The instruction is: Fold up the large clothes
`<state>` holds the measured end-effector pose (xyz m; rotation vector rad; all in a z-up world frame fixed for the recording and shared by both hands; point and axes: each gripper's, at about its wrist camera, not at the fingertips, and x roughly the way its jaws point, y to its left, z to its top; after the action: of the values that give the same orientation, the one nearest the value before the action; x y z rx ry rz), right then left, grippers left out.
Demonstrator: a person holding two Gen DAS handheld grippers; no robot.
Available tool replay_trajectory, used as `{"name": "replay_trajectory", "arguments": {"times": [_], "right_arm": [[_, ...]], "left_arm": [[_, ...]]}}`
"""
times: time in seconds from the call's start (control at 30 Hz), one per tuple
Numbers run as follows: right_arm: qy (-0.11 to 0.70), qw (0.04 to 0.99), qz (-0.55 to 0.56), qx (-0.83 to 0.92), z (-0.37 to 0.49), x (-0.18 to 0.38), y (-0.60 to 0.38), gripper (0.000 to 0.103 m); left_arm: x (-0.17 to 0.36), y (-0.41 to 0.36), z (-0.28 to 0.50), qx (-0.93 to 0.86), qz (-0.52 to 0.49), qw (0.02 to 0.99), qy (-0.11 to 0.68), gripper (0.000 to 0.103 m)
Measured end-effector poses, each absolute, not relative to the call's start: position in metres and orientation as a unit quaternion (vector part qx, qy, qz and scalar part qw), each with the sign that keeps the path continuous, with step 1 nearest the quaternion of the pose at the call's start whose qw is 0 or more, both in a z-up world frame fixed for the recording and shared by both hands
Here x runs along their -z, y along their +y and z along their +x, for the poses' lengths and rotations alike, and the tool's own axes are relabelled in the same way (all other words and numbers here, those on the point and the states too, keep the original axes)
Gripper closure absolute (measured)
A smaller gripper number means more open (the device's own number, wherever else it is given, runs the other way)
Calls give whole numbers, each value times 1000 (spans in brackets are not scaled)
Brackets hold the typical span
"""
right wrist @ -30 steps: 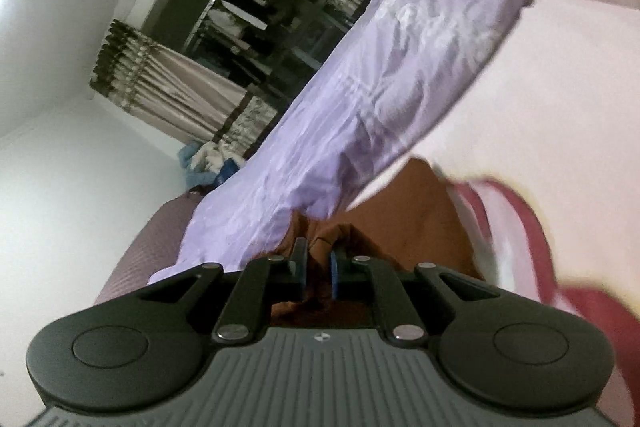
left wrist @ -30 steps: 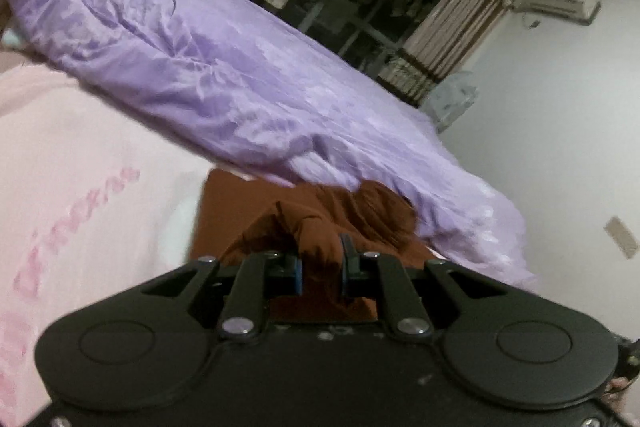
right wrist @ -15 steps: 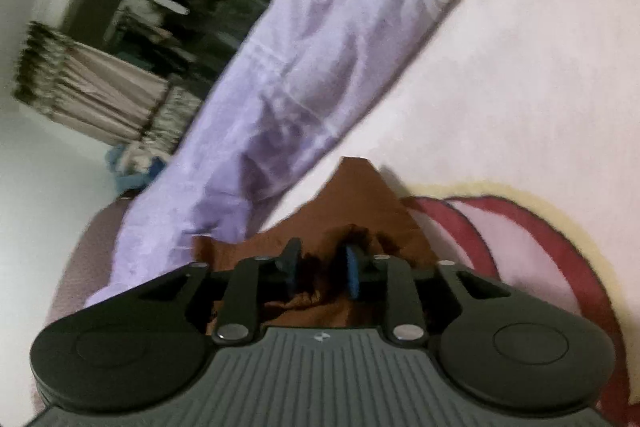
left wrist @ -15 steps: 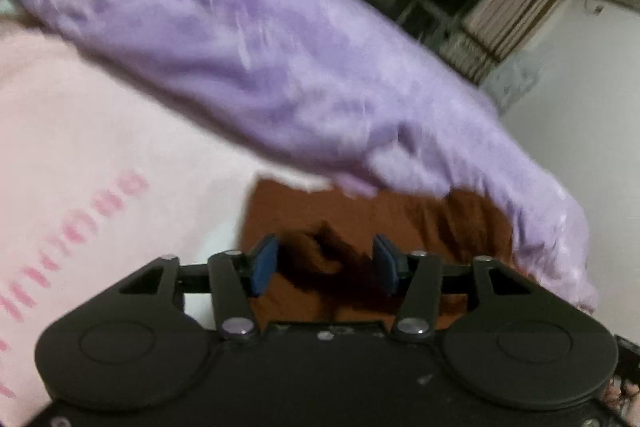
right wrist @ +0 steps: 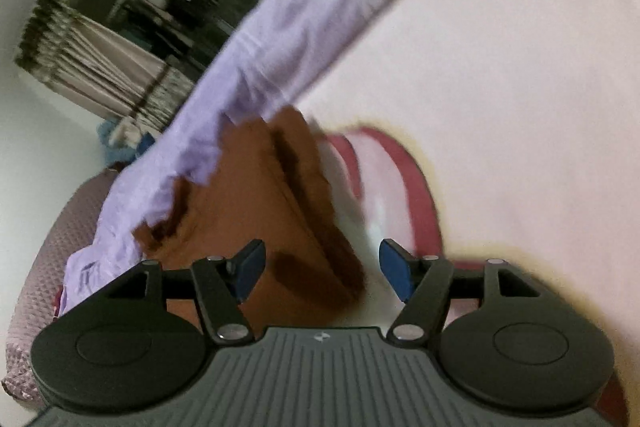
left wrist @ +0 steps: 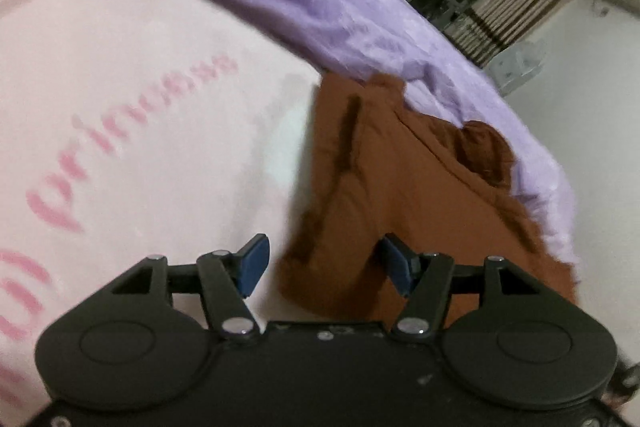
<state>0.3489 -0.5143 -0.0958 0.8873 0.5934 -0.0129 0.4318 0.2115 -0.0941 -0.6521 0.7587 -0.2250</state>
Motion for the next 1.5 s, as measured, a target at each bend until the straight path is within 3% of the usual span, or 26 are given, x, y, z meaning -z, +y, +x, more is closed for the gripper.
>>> {"name": "replay_trajectory", "arguments": {"times": [0.2,0.47,0.5,0.53,0.57,0.6,0.63,0.73,0.9,1.1,1.33,1.4,1.5], "right_arm": [[286,830,479,-21,364,115,-504,19],[284,839,464,-10,373,113,-493,16],[284,840,462,-9,373,113,-493,19],[285,841,460,-5,372,113,-492,30],[289,841,457,0,373,113,-492,35],[293,842,453,6,373,112,-491,42],[291,842,455,13,373,112,-490,51],[287,836,468,11,372,107,-488,77],[261,852,453,-18,358,69,-487,83],[248,861,442,-44,315,44,-495,84],[284,837,467,-19,289,93,-517,84],[285,831,478,-15,295,114,-520,81],[273,829,488,-30,300,130,-524,66]], "left_arm": [[101,206,429,112,-340,860,365,38],[104,201,429,109,-324,867,362,33],[103,199,428,107,-318,870,362,37],[102,197,429,105,-312,872,362,38],[100,194,429,100,-305,875,362,42],[99,191,429,100,-300,878,360,59],[98,191,430,106,-305,875,359,67],[94,197,433,112,-345,861,357,79],[57,197,415,140,-328,875,328,87],[31,194,373,175,-308,877,325,88],[82,187,347,167,-307,863,364,87],[102,189,353,151,-314,862,369,76],[125,195,355,147,-335,858,360,60]]}}
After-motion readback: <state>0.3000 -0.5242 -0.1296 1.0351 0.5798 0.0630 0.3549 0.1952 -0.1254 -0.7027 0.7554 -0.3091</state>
